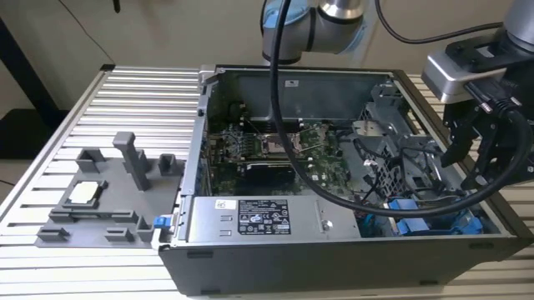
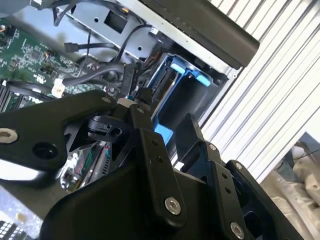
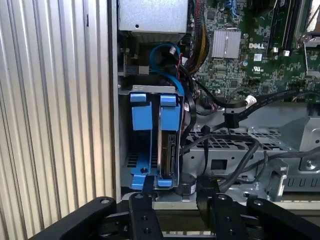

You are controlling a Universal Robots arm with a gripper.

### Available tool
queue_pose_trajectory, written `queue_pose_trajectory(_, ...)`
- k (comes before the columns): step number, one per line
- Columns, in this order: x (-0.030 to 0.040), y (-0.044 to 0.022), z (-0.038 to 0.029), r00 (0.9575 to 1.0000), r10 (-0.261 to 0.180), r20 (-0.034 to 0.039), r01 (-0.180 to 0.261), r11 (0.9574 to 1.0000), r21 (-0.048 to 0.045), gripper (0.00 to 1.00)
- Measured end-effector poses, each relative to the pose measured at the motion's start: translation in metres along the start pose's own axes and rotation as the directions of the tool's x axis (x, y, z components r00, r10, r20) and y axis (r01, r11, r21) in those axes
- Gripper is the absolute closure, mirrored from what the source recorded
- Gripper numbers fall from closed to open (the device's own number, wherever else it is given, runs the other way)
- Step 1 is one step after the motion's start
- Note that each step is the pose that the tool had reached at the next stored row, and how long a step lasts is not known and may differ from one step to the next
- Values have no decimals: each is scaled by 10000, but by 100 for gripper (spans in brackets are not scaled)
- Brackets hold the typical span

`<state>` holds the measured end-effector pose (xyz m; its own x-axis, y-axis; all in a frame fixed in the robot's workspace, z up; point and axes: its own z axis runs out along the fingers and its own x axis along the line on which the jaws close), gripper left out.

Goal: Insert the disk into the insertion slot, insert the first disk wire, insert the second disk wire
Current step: 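Insert the first disk wire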

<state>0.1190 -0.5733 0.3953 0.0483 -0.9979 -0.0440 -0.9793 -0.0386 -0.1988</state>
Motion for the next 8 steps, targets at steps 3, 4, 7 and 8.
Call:
queue_pose_trajectory(3,-10,1,1,9996,-279,46,278,9995,115,53)
queue_pose_trajectory(4,-15,1,3,9994,-346,56,345,9992,190,53)
queue_pose_trajectory(7,-42,7,7,9991,-429,46,426,9980,474,53)
queue_pose_trajectory(8,-69,10,9,9990,-441,45,439,9977,518,53)
